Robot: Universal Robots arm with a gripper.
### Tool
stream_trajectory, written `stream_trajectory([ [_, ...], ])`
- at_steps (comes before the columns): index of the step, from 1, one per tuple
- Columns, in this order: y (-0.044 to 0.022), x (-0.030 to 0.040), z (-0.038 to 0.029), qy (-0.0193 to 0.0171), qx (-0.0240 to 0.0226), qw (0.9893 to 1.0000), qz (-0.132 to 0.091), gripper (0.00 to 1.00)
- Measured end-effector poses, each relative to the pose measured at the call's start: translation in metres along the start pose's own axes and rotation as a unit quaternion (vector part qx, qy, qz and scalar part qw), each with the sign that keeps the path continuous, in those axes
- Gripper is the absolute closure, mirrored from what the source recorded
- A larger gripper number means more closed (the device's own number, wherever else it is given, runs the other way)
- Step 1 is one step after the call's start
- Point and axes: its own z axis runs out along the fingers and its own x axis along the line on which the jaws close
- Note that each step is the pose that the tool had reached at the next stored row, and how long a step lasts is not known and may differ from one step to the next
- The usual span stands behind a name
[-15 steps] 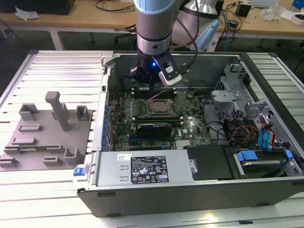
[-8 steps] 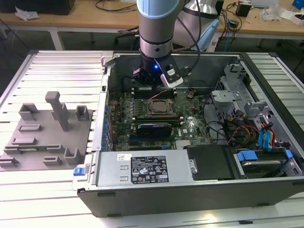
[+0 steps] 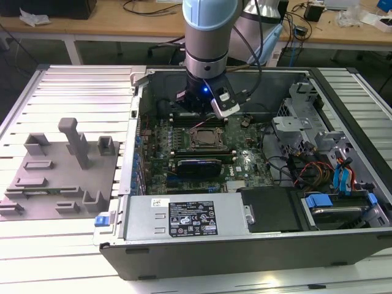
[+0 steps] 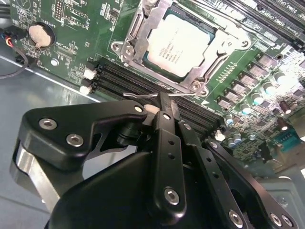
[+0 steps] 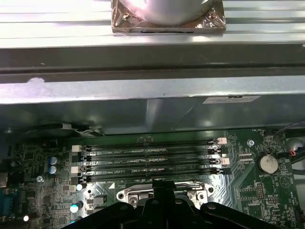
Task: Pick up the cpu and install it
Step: 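Install the first cpu locking lever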
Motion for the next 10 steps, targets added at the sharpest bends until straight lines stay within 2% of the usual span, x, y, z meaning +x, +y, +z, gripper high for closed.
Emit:
stream_trajectory([
  [10,0.0034,-0.0001,0.0047,-0.0002,0.0000,1.0000,0.001,0.89],
])
